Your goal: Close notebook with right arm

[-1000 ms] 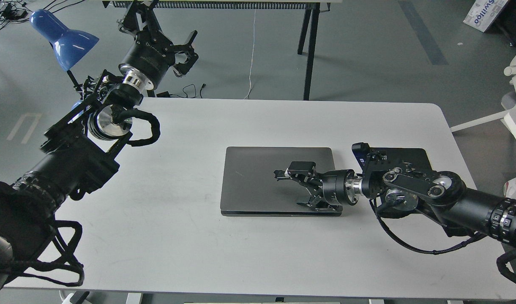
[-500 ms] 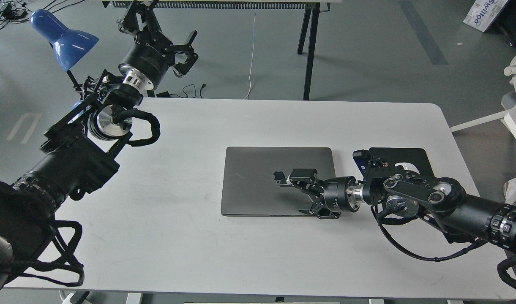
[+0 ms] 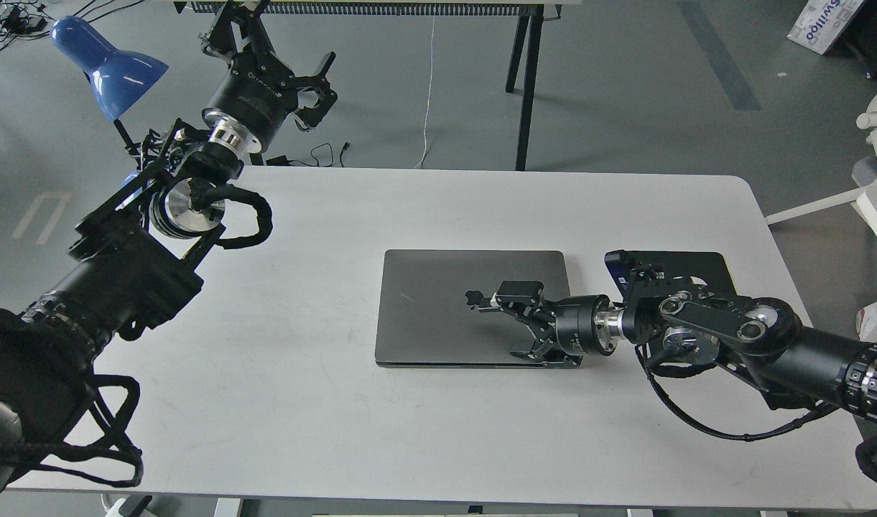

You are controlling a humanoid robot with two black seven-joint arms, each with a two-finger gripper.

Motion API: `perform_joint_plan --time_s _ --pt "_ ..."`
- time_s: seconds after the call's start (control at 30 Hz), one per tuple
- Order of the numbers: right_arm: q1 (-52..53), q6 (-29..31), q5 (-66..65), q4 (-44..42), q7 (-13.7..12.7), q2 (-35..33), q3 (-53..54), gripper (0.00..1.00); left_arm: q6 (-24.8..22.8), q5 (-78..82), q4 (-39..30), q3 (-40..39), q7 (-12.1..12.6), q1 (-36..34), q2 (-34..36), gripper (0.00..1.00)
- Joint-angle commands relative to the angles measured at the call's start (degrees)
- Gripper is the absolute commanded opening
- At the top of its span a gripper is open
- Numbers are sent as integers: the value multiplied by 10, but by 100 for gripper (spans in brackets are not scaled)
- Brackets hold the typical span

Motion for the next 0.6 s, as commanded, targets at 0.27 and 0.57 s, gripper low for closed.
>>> perform_joint_plan --time_s 0.27,0.57 --pt "19 0 3 40 7 -114 285 100 0 1 0 0 1 0 1 100" --pt "-18 0 46 -40 62 -88 482 100 0 1 0 0 0 0 0 100"
